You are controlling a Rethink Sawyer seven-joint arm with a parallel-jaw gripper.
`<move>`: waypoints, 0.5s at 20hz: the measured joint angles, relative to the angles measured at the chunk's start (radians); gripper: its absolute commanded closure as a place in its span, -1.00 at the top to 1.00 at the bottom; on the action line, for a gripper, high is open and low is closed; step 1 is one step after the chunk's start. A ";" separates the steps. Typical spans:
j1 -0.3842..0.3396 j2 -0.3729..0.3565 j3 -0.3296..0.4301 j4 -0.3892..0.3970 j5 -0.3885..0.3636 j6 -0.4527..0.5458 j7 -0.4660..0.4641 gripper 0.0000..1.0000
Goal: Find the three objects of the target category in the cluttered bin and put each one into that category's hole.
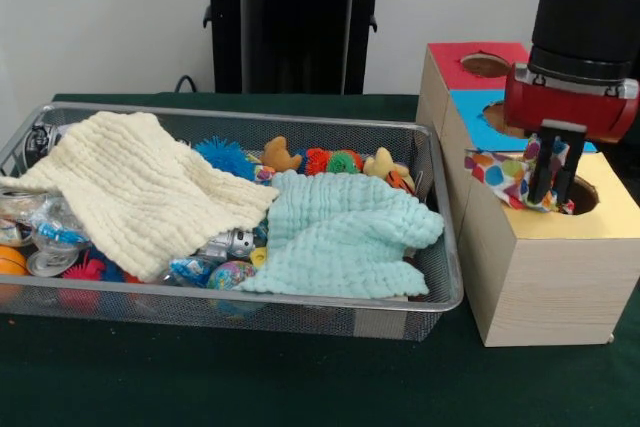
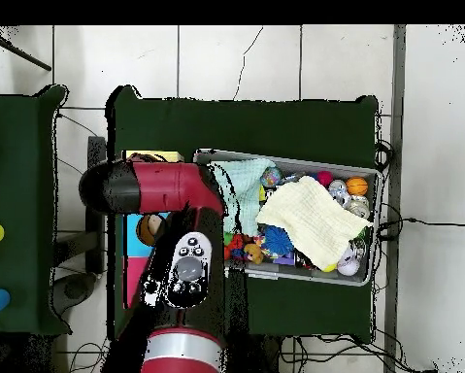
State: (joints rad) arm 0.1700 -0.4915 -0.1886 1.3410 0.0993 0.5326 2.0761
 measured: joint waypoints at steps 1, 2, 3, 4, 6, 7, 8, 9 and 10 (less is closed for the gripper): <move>0.043 0.006 -0.048 -0.001 0.004 0.015 0.027 -1.00; 0.057 0.007 -0.063 -0.001 0.005 0.021 0.038 -1.00; 0.070 0.008 -0.076 -0.001 0.006 0.025 0.048 -1.00; 0.085 0.008 -0.090 -0.001 0.009 0.031 0.062 -1.00; 0.120 0.007 -0.119 0.000 0.028 0.048 0.110 -1.00; 0.126 0.007 -0.122 0.001 0.038 0.053 0.125 -1.00; 0.127 0.008 -0.122 0.002 0.044 0.054 0.131 -1.00; 0.125 0.009 -0.121 0.005 0.057 0.054 0.140 -1.00; 0.123 0.010 -0.120 0.009 0.070 0.054 0.148 -1.00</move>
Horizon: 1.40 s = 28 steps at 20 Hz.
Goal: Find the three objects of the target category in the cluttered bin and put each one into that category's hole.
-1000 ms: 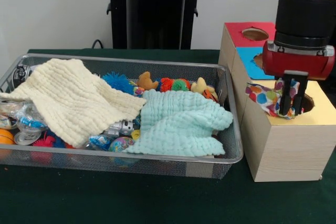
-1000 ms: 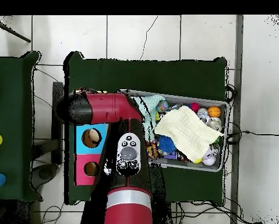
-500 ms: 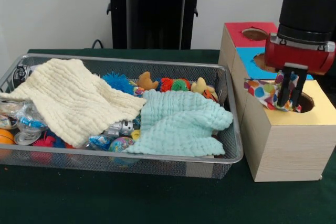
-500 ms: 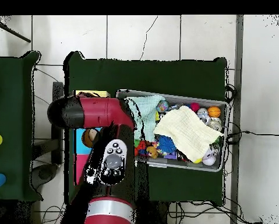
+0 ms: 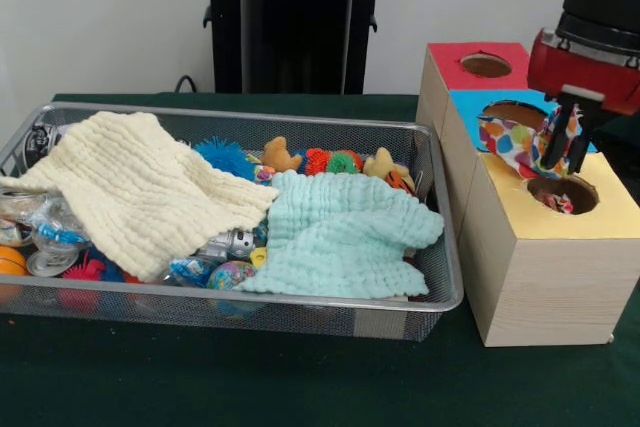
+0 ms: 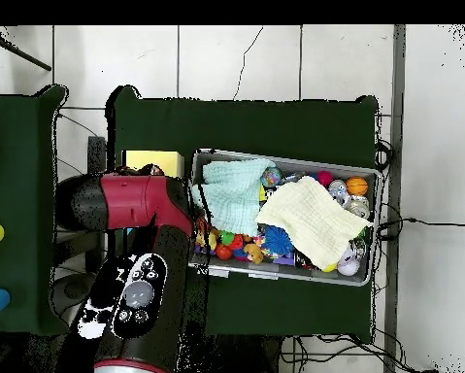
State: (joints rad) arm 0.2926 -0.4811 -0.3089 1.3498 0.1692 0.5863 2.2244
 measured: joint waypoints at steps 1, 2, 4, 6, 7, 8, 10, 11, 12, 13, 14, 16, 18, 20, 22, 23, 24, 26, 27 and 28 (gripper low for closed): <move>-0.004 0.001 0.002 0.004 0.011 0.000 0.004 -1.00; -0.006 0.002 0.003 0.006 0.016 0.000 0.004 -1.00; -0.025 0.007 0.013 0.024 0.049 0.000 0.005 -1.00; -0.035 0.010 0.016 0.032 0.064 -0.001 0.005 -1.00; -0.042 0.014 0.017 0.035 0.075 -0.001 0.005 -1.00; -0.046 0.017 0.017 0.035 0.083 -0.002 0.005 -1.00; -0.053 0.025 0.019 0.036 0.105 -0.010 0.005 -1.00; -0.053 0.026 0.019 0.036 0.110 -0.013 0.005 -1.00; -0.053 0.026 0.019 0.037 0.112 -0.014 0.005 -1.00; -0.054 0.026 0.019 0.038 0.114 -0.015 0.005 -1.00; -0.054 0.026 0.020 0.041 0.119 -0.019 0.005 -1.00; -0.060 0.023 0.027 0.050 0.132 -0.030 0.005 -1.00; -0.080 0.016 0.053 0.062 0.149 -0.051 0.005 -1.00; -0.102 0.011 0.082 0.072 0.164 -0.070 0.005 -1.00; -0.137 0.004 0.127 0.089 0.185 -0.096 0.005 -1.00; -0.155 0.002 0.149 0.098 0.192 -0.106 0.005 -1.00; -0.165 0.002 0.163 0.103 0.195 -0.110 0.005 -1.00; -0.210 0.006 0.220 0.121 0.200 -0.123 0.005 -1.00; -0.219 0.008 0.233 0.123 0.200 -0.124 0.005 -1.00; -0.225 0.010 0.241 0.122 0.200 -0.124 0.005 -1.00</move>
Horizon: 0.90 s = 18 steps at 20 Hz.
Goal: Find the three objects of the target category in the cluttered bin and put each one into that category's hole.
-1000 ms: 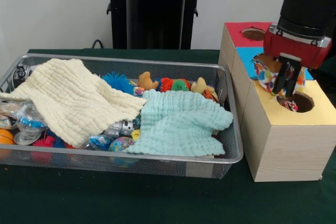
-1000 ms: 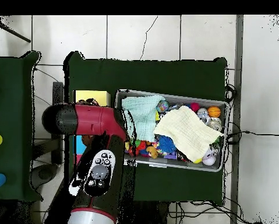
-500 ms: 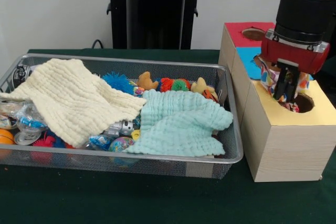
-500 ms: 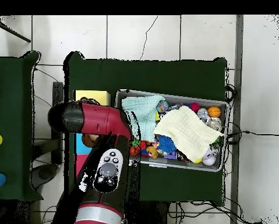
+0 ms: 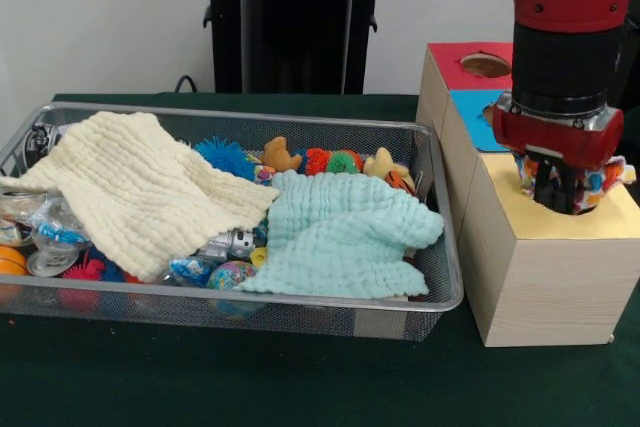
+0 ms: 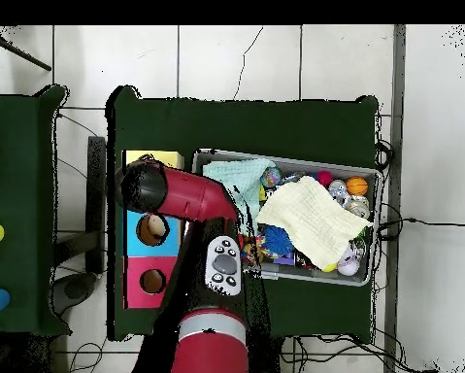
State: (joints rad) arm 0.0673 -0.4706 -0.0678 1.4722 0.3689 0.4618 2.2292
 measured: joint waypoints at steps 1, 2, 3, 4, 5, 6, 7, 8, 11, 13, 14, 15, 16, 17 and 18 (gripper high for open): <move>-0.011 0.010 0.016 0.000 0.000 0.000 0.000 -1.00; -0.011 0.013 0.018 -0.001 0.000 0.000 0.000 -1.00; -0.011 0.016 0.017 -0.002 0.000 0.000 0.000 -1.00; -0.003 0.028 0.013 -0.007 0.000 0.000 0.000 -1.00; 0.009 0.040 0.002 -0.015 0.000 -0.001 0.000 -1.00; 0.024 0.051 -0.011 -0.022 0.000 -0.001 0.000 -1.00; 0.038 0.062 -0.024 -0.029 0.000 -0.001 0.000 -1.00; 0.048 0.069 -0.034 -0.033 0.000 -0.002 0.000 -1.00; 0.104 0.092 -0.104 -0.066 0.000 -0.002 0.000 -1.00; 0.147 0.113 -0.157 -0.089 0.000 -0.013 0.000 -1.00; 0.156 0.117 -0.169 -0.093 0.000 -0.017 0.000 -1.00; 0.168 0.124 -0.184 -0.098 0.000 -0.024 0.000 -1.00; 0.177 0.128 -0.196 -0.102 0.000 -0.030 0.000 -1.00; 0.190 0.136 -0.215 -0.107 0.000 -0.039 0.000 -1.00; 0.204 0.144 -0.233 -0.112 0.000 -0.051 0.000 -1.00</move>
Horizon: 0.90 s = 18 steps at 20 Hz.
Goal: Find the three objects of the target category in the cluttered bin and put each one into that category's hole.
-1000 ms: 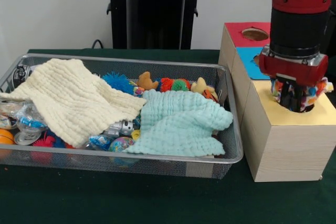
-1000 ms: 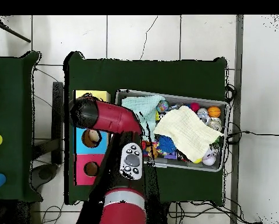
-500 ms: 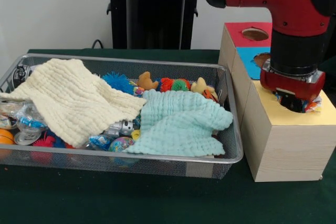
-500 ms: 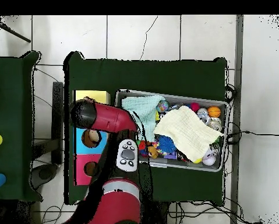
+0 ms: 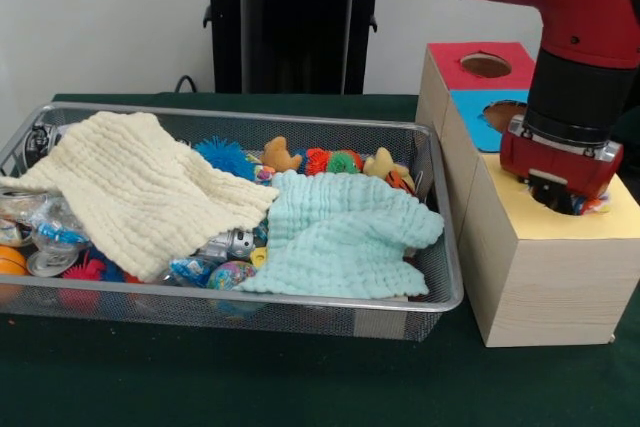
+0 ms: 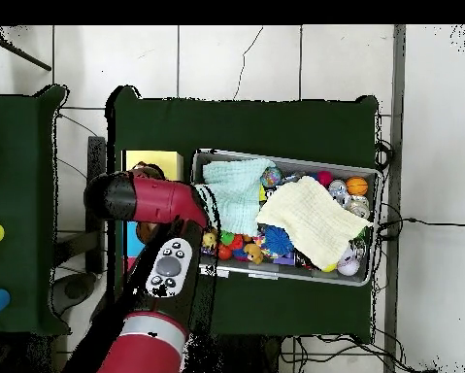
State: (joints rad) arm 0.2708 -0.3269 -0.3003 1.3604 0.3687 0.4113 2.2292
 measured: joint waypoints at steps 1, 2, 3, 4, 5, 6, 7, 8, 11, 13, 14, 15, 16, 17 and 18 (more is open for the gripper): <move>0.017 0.011 -0.024 -0.007 0.000 -0.016 0.000 -1.00; 0.027 0.018 -0.036 -0.011 0.000 -0.024 0.000 -1.00; 0.033 0.022 -0.045 -0.014 0.000 -0.030 0.000 -1.00; 0.052 0.038 -0.073 -0.025 0.000 -0.047 0.000 -1.00; 0.056 0.042 -0.081 -0.029 0.000 -0.052 0.000 -1.00; 0.062 0.048 -0.090 -0.032 0.000 -0.058 0.000 -1.00; 0.067 0.054 -0.099 -0.036 0.000 -0.066 0.000 -1.00; 0.074 0.063 -0.114 -0.041 0.000 -0.078 0.000 -1.00; 0.103 0.092 -0.162 -0.055 0.000 -0.108 0.000 -1.00; 0.123 0.107 -0.188 -0.062 0.000 -0.121 0.000 -1.00; 0.138 0.119 -0.209 -0.066 0.000 -0.134 0.000 -1.00; 0.147 0.127 -0.221 -0.070 0.001 -0.143 0.000 -1.00; 0.150 0.129 -0.225 -0.071 0.001 -0.145 0.001 -1.00; 0.153 0.131 -0.228 -0.072 0.001 -0.147 0.001 -1.00; 0.156 0.134 -0.234 -0.073 0.001 -0.149 0.001 -1.00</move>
State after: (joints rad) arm 0.4272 -0.1927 -0.5341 1.2875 0.3700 0.2625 2.2302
